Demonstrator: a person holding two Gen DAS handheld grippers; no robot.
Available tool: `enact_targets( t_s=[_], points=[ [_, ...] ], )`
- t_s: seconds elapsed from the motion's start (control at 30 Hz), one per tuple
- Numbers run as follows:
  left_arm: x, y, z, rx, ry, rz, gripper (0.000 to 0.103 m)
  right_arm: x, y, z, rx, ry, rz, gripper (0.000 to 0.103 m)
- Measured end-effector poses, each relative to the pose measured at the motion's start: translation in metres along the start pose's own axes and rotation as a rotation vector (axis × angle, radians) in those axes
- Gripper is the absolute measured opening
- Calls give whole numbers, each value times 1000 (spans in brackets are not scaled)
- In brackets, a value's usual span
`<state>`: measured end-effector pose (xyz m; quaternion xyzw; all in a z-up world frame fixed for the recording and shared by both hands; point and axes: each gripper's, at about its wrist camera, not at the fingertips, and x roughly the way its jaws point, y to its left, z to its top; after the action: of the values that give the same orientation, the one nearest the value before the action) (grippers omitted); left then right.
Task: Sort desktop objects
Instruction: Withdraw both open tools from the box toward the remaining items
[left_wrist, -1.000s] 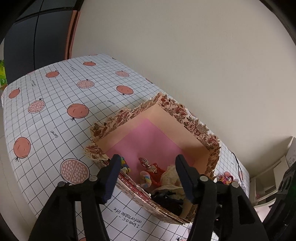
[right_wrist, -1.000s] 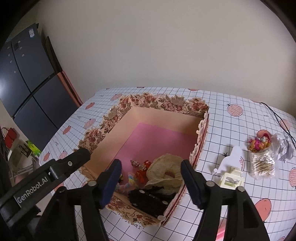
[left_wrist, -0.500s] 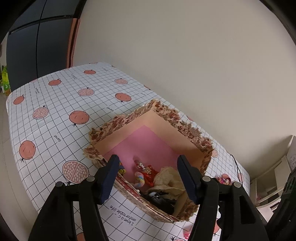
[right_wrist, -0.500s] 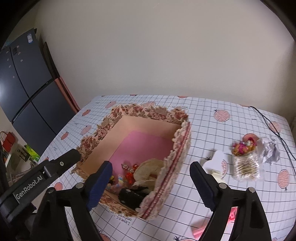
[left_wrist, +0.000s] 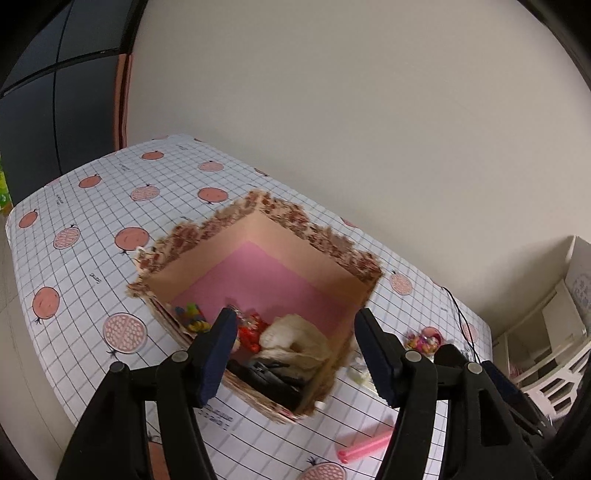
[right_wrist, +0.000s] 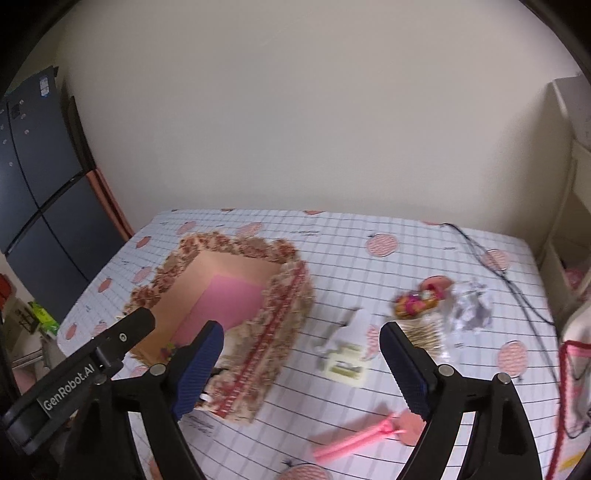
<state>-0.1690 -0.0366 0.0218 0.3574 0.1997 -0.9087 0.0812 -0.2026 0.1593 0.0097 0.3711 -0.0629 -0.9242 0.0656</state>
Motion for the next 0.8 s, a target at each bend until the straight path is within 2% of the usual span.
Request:
enact_targets(
  t_s=[0.17, 0.43, 0.53, 0.67, 0.8],
  points=[
    [-3, -24, -8, 43, 4, -12, 75, -12, -24, -1, 21, -10, -31, 89],
    [-9, -55, -18, 98, 4, -40, 79, -33, -53, -4, 38, -25, -82, 89],
    [-10, -62, -22, 112, -3, -39, 88, -39, -61, -6, 45, -29, -84, 89],
    [-10, -69, -24, 120, 1, -81, 89, -48, -69, -9, 46, -34, -101, 89],
    [-10, -78, -27, 157, -7, -81, 89, -54, -74, -11, 46, -39, -106, 89]
  ],
)
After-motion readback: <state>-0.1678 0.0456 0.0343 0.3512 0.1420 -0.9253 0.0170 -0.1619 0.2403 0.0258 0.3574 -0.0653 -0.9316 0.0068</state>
